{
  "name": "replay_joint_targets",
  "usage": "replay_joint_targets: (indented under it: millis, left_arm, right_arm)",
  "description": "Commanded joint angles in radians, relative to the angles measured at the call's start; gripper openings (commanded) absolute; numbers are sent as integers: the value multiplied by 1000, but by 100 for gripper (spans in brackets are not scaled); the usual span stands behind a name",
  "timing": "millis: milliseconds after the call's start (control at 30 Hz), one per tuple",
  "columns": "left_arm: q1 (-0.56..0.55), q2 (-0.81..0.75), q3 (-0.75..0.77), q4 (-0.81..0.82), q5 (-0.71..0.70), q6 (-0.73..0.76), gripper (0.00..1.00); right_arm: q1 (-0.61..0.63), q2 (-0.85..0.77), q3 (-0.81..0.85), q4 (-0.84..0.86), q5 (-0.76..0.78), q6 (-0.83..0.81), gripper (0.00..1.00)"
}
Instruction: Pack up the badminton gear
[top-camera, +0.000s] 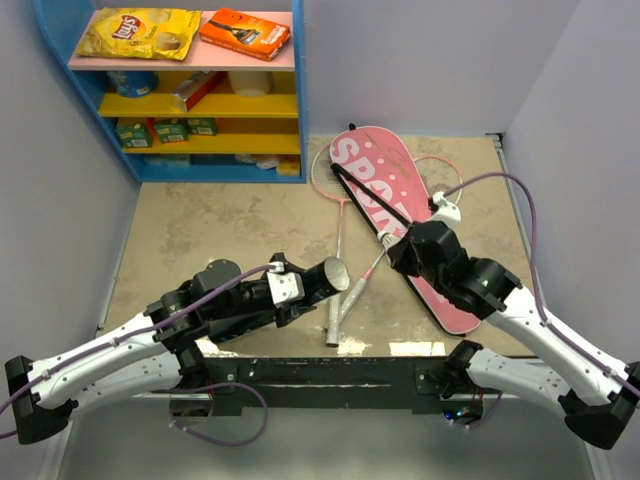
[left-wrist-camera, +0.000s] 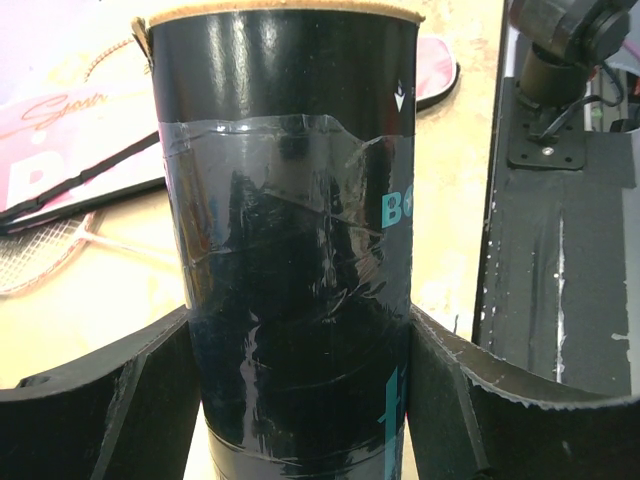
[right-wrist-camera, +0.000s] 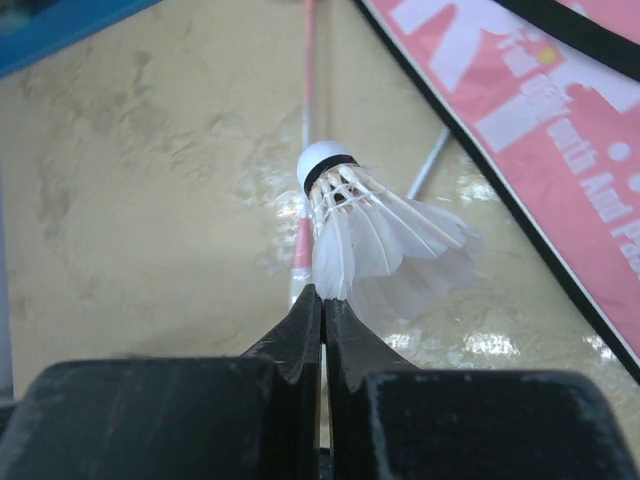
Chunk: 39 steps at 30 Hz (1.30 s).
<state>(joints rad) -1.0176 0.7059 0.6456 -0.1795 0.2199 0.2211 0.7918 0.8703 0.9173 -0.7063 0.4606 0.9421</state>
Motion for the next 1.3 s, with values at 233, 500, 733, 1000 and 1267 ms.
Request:
replay_joint_targets:
  millis: [233, 500, 733, 1000, 1267]
  left_arm:
    - [-6, 75, 23, 46, -20, 27, 0]
    - [-6, 109, 20, 20, -30, 60, 0]
    - [-4, 115, 28, -6, -42, 75, 0]
    - [-6, 113, 25, -6, -24, 75, 0]
    - [-6, 101, 25, 2, 6, 73, 0]
  right_arm:
    - [3, 98, 383, -162, -352, -545, 0]
    - [4, 87, 522, -323, -508, -640, 0]
    - [3, 81, 508, -398, -657, -681, 0]
    - [3, 91, 459, -363, -763, -680, 0]
    - [9, 133, 420, -273, -824, -654, 0]
